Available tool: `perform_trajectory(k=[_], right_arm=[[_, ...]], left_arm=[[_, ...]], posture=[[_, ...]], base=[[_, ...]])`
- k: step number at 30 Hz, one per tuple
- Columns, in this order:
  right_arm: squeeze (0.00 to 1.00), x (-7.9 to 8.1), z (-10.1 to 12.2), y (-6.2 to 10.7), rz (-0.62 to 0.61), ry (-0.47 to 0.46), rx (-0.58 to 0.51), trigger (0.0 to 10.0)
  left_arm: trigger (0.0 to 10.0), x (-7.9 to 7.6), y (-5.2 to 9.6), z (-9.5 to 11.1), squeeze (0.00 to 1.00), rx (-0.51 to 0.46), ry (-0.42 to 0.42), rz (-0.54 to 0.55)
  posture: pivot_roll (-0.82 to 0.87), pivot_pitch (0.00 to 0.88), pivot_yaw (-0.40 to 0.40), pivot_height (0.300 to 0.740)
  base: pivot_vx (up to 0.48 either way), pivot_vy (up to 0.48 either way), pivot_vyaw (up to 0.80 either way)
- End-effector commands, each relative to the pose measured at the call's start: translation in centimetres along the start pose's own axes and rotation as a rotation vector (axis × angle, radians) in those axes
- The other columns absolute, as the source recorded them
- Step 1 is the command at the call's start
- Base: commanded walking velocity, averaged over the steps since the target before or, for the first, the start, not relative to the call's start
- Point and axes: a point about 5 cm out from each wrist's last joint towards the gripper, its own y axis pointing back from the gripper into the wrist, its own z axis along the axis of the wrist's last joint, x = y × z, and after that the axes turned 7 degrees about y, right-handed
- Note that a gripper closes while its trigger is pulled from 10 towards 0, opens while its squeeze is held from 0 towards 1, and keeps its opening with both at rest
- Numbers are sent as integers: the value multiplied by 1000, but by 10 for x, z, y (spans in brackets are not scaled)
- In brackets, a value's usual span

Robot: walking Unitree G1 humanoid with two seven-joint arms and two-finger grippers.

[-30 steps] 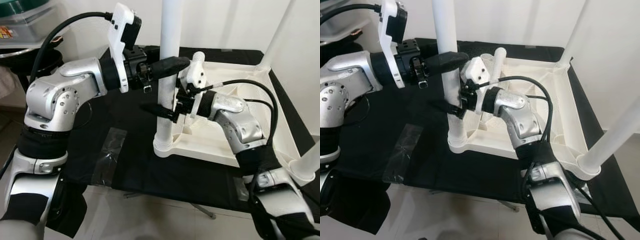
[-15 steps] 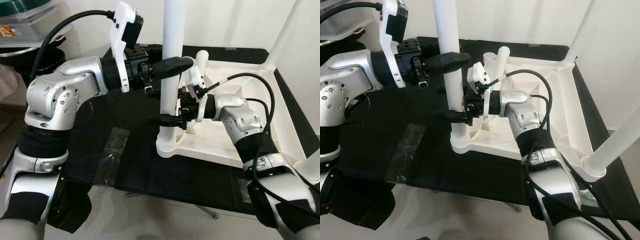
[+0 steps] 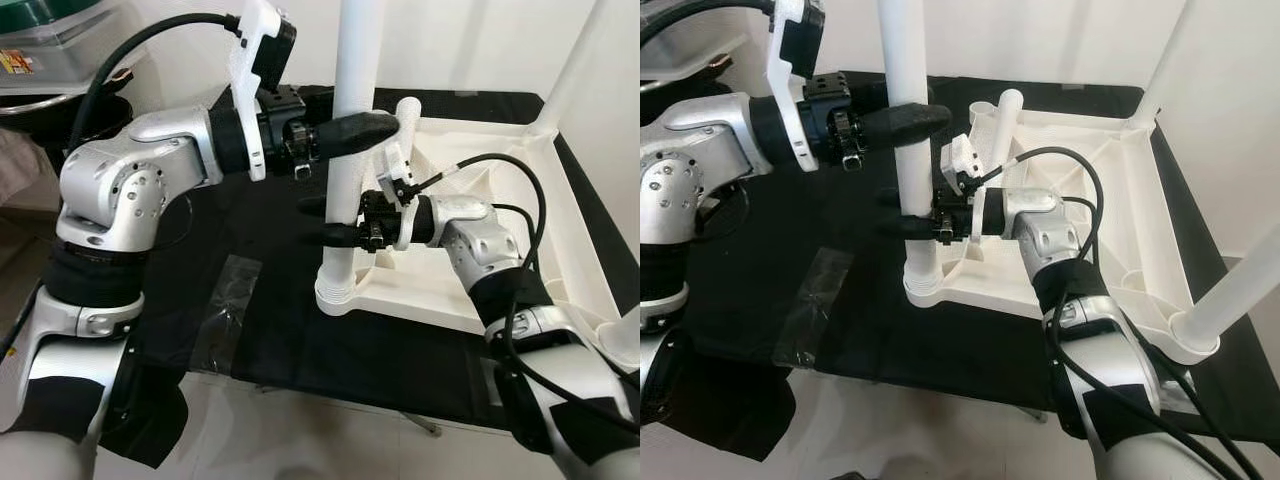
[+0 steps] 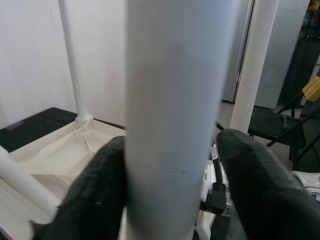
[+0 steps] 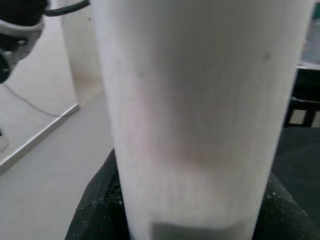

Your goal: Building children table

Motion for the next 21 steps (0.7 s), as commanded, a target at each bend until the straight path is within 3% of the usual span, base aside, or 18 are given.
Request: perform_trajectory(k=[1,3,4,7,11,13,14,16,17,19,21], right_arm=[[0,-3,-7,-4,-98,-22,24,0],[0,-3,-7,-4,-98,-22,24,0],[0,-5,-11,-5,-158,-38,41,0],[0,-4,-23,-7,-295,-86,106,0],[0,-1,-30,-8,-358,-105,154,0],[0,9,-47,-14,-569,-177,255,0],[0,9,-47,-14,-569,-177,255,0],[0,33,-62,-21,-799,-264,296,0],[0,33,-62,-21,-799,-264,296,0],[0,53,-60,-33,-887,-277,264,0],[0,57,-58,-38,-908,-271,250,0]], left_arm=[[10000,2,-8,-4,1000,21,17,11],[10000,2,-8,-4,1000,21,17,11],[10000,7,-8,-3,0,13,12,49],[10000,13,-7,0,0,-8,12,93],[10000,14,-7,0,0,-11,11,98],[10000,14,-5,-1,0,-12,13,104],[10000,14,-5,-1,0,-12,13,104],[10000,14,-5,-2,0,-14,17,107],[10000,14,-5,-2,0,-14,17,107],[10000,16,-5,-2,0,-17,19,111],[10000,16,-5,-2,0,-18,20,113]], posture=[[68,112,66,740],[68,112,66,740],[63,111,63,740],[55,116,56,740],[51,117,51,740],[43,124,42,740],[43,124,42,740],[40,128,38,740],[40,128,38,740],[32,126,48,740],[31,125,49,740]], base=[[0,0,0],[0,0,0],[0,0,0],[0,0,0],[0,0,0],[0,0,0],[0,0,0],[0,0,0],[0,0,0],[0,0,0],[0,0,0]])
